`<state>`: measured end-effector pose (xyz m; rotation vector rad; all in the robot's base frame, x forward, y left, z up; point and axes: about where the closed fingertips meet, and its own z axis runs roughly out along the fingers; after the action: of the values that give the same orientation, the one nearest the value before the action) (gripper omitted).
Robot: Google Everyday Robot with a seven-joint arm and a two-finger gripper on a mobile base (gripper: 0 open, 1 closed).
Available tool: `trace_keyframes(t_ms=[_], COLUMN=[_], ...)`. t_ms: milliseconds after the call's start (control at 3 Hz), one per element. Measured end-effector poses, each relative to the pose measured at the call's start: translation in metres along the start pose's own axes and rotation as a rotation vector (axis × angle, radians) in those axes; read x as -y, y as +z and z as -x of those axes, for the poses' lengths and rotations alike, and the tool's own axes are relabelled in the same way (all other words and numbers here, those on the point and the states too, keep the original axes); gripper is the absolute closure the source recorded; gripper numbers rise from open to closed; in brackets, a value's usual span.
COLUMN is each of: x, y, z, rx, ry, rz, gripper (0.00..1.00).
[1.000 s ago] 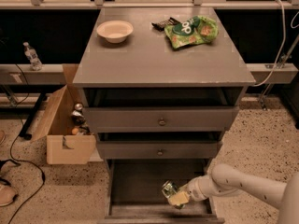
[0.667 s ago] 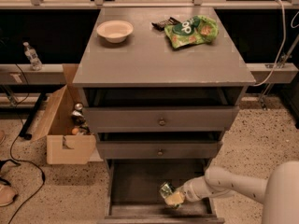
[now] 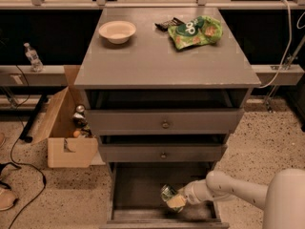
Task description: Place green can into bottom drawer
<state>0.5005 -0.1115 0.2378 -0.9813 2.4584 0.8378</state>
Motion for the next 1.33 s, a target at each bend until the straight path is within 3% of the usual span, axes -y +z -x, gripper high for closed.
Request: trace_keyframes(t_ms=[667,1000,1333], x=[0.041,0.062,0.086], y=[0.037,0.054,0.061], z=[0.013,0.016,0.014], rx=[0.022,0.005,0.006], ry=[-0.118,-0.119,-0.082], rz=[-0.078,-0.127,-0.144], gripper=[1.00,0.88,0.65])
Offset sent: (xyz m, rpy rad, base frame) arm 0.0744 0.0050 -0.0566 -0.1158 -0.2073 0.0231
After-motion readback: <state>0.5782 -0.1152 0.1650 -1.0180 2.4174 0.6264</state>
